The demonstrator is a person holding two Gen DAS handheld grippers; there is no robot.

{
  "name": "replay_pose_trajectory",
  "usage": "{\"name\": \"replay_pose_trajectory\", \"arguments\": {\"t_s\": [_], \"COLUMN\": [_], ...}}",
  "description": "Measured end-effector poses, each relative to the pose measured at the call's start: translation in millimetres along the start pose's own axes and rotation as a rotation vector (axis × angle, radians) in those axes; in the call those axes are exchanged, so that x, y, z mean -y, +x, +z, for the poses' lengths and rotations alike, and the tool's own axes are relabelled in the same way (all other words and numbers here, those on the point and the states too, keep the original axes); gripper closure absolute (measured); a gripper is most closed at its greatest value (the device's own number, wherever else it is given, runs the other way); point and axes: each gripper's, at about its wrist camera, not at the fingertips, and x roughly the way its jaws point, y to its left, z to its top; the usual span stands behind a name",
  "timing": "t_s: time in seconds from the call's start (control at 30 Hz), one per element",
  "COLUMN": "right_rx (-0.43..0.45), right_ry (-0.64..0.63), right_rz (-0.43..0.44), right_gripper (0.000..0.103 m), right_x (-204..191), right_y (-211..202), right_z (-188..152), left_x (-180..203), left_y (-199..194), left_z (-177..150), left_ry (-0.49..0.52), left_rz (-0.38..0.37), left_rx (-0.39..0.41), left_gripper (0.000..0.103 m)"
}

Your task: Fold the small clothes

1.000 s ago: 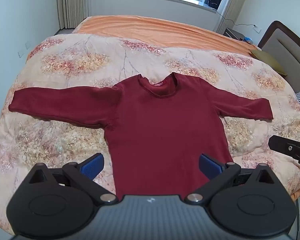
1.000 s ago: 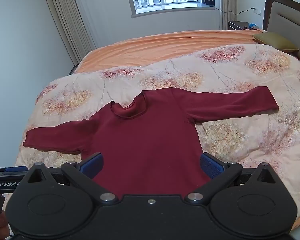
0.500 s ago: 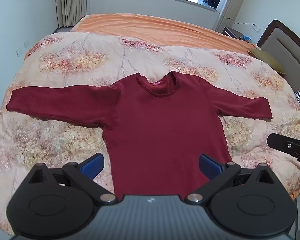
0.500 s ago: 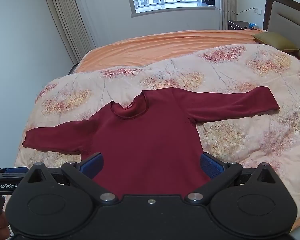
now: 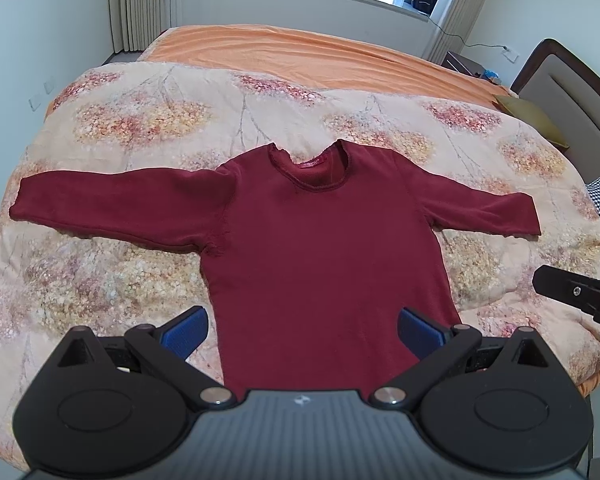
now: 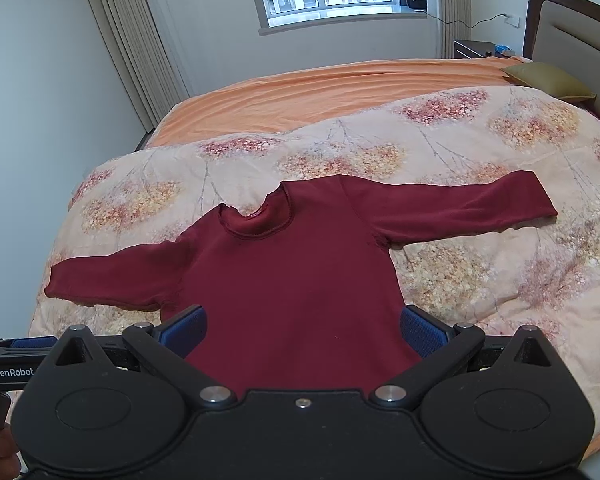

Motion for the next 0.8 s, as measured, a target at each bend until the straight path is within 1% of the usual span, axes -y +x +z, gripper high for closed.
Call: {"name": "replay_pose_trajectory", "arguments": {"t_s": [0.8], "right_rx": [0.004], "right_ry": [-0.002], "right_rz": [-0.001], "right_gripper": [0.0], "right_x": [-1.7], "right_y": [-4.1], "right_z": [1.6], "left_x": [-1.0], "left_y": [-3.1], "left_z": [-1.6], "left_ry": [-0.011], "left_rz": [-0.018], "left_rx": [-0.005], "left_gripper": [0.0]}}
